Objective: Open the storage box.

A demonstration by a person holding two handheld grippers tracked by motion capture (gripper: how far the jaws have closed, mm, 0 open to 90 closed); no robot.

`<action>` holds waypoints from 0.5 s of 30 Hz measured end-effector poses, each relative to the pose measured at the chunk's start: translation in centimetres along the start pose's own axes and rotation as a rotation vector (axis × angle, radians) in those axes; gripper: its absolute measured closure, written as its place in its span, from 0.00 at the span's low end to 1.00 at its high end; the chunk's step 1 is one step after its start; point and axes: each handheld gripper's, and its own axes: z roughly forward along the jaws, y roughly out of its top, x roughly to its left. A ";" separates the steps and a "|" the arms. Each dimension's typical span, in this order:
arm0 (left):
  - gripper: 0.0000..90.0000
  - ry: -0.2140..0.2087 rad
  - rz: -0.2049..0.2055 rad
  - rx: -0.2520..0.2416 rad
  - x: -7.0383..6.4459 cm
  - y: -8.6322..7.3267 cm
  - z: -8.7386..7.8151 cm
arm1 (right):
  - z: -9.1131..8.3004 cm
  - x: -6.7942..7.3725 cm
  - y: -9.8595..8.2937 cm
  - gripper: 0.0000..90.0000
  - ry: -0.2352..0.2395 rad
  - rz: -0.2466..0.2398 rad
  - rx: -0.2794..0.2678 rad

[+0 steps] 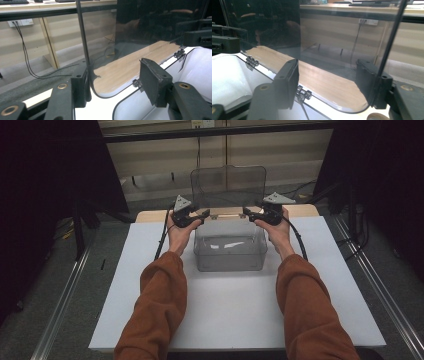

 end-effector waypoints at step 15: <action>0.40 0.007 -0.040 0.022 -0.3 0.3 0.5 | 0.8 0.2 0.1 0.29 -0.004 0.021 0.011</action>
